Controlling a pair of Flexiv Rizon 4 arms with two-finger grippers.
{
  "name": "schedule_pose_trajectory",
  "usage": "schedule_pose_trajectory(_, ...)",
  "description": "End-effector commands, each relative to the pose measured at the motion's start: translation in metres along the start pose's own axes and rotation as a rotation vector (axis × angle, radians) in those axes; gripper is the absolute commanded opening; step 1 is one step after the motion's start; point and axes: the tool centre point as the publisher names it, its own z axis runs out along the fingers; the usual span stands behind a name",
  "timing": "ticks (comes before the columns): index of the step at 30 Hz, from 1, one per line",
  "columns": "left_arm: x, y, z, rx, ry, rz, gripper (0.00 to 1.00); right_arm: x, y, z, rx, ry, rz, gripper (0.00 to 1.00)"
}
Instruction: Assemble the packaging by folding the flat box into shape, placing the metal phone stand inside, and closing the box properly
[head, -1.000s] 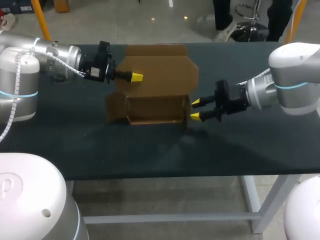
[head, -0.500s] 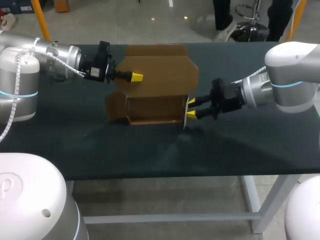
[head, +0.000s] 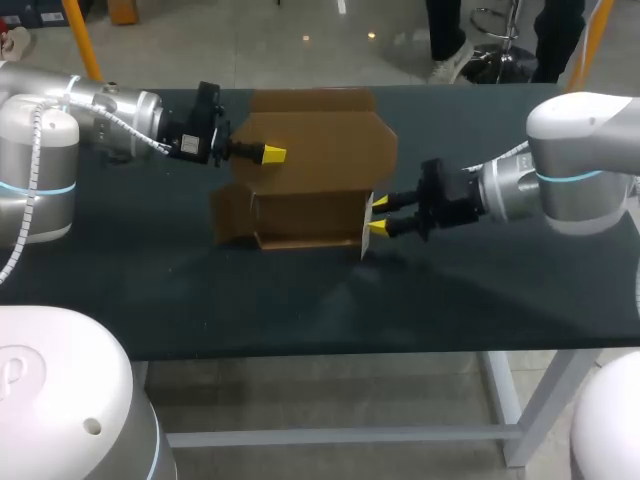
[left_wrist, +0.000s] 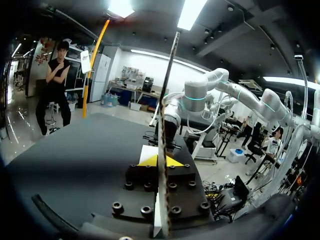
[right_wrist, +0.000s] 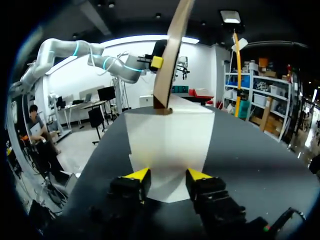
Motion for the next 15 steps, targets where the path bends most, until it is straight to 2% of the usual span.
schedule_pose_trajectory(1,-0.0007,0.0025,0.0011,-0.002,0.004,-0.001,0.0,0.0026,0.0004,0.0042,-0.007,-0.022,-0.002,0.52)
schedule_pose_trajectory(9,-0.0007,0.0025,0.0011,-0.002,0.004,-0.001,0.0,0.0013,0.0025,0.0074,-0.03,-0.067,0.018,0.57)
schedule_pose_trajectory(15,-0.0007,0.0025,0.0011,-0.002,0.004,-0.001,0.0,-0.0008,0.0032,0.0122,-0.037,-0.111,0.032,0.56)
